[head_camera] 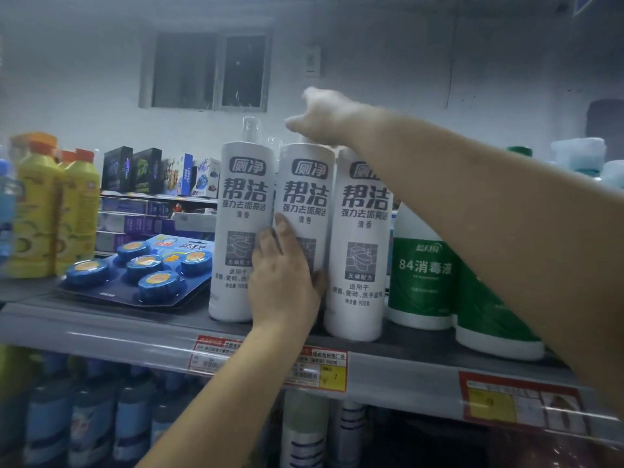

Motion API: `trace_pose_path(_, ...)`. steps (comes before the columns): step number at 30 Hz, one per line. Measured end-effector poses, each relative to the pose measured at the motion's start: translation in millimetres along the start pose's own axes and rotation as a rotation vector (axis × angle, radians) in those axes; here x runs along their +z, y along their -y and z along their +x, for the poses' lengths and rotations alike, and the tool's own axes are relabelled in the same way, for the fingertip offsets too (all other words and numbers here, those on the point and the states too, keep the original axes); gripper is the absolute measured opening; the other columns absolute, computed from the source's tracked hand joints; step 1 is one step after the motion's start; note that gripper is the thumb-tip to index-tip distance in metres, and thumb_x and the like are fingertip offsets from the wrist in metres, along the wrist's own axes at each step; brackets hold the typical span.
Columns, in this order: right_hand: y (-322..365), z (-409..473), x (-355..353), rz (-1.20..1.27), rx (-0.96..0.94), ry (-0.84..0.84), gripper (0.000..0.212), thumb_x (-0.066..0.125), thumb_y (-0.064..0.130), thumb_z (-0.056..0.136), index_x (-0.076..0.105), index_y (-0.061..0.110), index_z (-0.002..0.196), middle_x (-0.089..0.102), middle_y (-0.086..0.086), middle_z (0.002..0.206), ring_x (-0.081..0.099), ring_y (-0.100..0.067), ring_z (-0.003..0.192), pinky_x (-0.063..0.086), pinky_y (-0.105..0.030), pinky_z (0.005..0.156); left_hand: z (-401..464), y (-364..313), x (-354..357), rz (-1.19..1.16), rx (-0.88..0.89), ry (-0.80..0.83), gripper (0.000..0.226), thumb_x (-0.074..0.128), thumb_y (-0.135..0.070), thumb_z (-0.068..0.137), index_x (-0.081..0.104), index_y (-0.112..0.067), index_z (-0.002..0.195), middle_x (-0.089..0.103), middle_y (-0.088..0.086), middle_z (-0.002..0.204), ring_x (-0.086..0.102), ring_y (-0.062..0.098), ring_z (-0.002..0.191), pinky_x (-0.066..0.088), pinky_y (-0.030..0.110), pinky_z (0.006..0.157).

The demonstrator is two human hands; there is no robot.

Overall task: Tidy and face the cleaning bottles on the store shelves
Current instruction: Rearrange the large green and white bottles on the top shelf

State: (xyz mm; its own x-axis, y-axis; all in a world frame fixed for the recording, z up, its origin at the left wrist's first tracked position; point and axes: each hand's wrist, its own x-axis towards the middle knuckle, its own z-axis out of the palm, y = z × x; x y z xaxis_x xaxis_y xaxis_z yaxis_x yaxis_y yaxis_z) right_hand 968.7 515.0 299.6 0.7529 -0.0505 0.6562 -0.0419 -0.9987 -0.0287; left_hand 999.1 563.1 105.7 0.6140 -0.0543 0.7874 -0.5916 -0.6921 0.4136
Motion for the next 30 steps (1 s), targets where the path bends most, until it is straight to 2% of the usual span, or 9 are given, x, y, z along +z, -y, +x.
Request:
trace_pose_path(3, -3, 8, -3, 0.037, 0.065, 0.14, 0.019, 0.042, 0.019, 0.094, 0.056, 0.008, 0.1, 0.063, -0.005, 0.094, 0.058, -0.015, 0.067, 0.042, -0.023, 0.05, -2, 2, 0, -0.008, 0.011, 0.022, 0.089, 0.053, -0.041, 0.088, -0.005, -0.006, 0.146, 0.014, 0.016, 0.15, 0.019, 0.033, 0.137, 0.03, 0.039, 0.107)
trace_pose_path(6, -8, 11, -4, 0.103, 0.074, 0.182, 0.016, 0.048, 0.019, 0.093, 0.059, 0.007, 0.095, 0.061, -0.002, 0.079, 0.06, -0.013, 0.063, 0.043, -0.021, 0.047, -4, 5, -1, -0.024, 0.028, 0.042, 0.086, 0.048, -0.042, 0.091, -0.009, -0.006, 0.146, 0.007, 0.015, 0.153, 0.01, 0.031, 0.141, 0.023, 0.038, 0.111)
trace_pose_path(10, -6, 12, -6, 0.176, 0.089, 0.213, 0.023, 0.053, 0.025, 0.094, 0.061, 0.006, 0.103, 0.063, -0.001, 0.083, 0.06, -0.014, 0.068, 0.049, -0.027, 0.057, -3, 8, -1, -0.033, 0.037, 0.031, 0.084, 0.047, -0.041, 0.091, -0.005, -0.004, 0.146, 0.009, 0.017, 0.152, 0.011, 0.031, 0.141, 0.022, 0.037, 0.111)
trace_pose_path(13, -4, 11, -5, 0.156, 0.098, 0.204, 0.026, 0.052, 0.031, 0.095, 0.059, 0.006, 0.1, 0.063, -0.002, 0.083, 0.058, -0.014, 0.065, 0.048, -0.027, 0.059, -4, 7, -3, -0.035, 0.022, 0.052, 0.083, 0.046, -0.04, 0.092, -0.006, -0.004, 0.146, 0.009, 0.016, 0.152, 0.011, 0.03, 0.141, 0.02, 0.036, 0.112)
trace_pose_path(18, -2, 4, -6, 0.076, 0.094, 0.163, 0.028, 0.048, 0.035, 0.096, 0.054, 0.007, 0.097, 0.058, -0.001, 0.076, 0.052, -0.012, 0.056, 0.036, -0.023, 0.047, -4, 5, -5, -0.049, -0.001, 0.063, 0.083, 0.045, -0.04, 0.092, -0.008, -0.004, 0.145, 0.006, 0.014, 0.154, 0.01, 0.029, 0.141, 0.018, 0.035, 0.112)
trace_pose_path(22, -1, 2, -7, 0.004, 0.09, 0.155, 0.032, 0.048, 0.039, 0.095, 0.053, 0.007, 0.096, 0.06, -0.005, 0.086, 0.05, -0.015, 0.056, 0.035, -0.026, 0.05, -5, 4, -4, -0.058, -0.003, 0.082, 0.083, 0.044, -0.04, 0.093, -0.009, -0.004, 0.145, 0.007, 0.014, 0.153, 0.008, 0.029, 0.142, 0.019, 0.035, 0.112)
trace_pose_path(27, -2, 4, -1, -0.023, 0.082, 0.079, 0.03, 0.051, 0.038, 0.093, 0.05, 0.008, 0.094, 0.05, -0.001, 0.069, 0.047, -0.016, 0.054, 0.031, -0.025, 0.047, -6, 5, -6, -0.083, 0.026, 0.089, 0.079, 0.042, -0.038, 0.094, -0.007, -0.003, 0.145, 0.006, 0.015, 0.153, 0.006, 0.029, 0.142, 0.013, 0.033, 0.114)
trace_pose_path(29, 0, 6, 2, -0.045, 0.076, 0.059, 0.028, 0.051, 0.035, 0.093, 0.049, 0.007, 0.096, 0.056, -0.004, 0.08, 0.05, -0.021, 0.063, 0.031, -0.025, 0.047, -8, 9, -8, -0.118, 0.069, 0.046, 0.069, 0.04, -0.031, 0.096, 0.002, -0.001, 0.146, 0.012, 0.016, 0.153, 0.007, 0.028, 0.142, 0.003, 0.028, 0.114)
trace_pose_path(30, 0, 8, 4, -0.046, 0.068, 0.044, 0.028, 0.052, 0.034, 0.093, 0.05, 0.007, 0.1, 0.06, -0.007, 0.093, 0.051, -0.022, 0.073, 0.032, -0.026, 0.05, -8, 14, -9, -0.129, 0.104, -0.005, 0.064, 0.04, -0.026, 0.096, 0.008, 0.0, 0.145, 0.017, 0.017, 0.152, 0.01, 0.029, 0.142, 0.001, 0.026, 0.112)
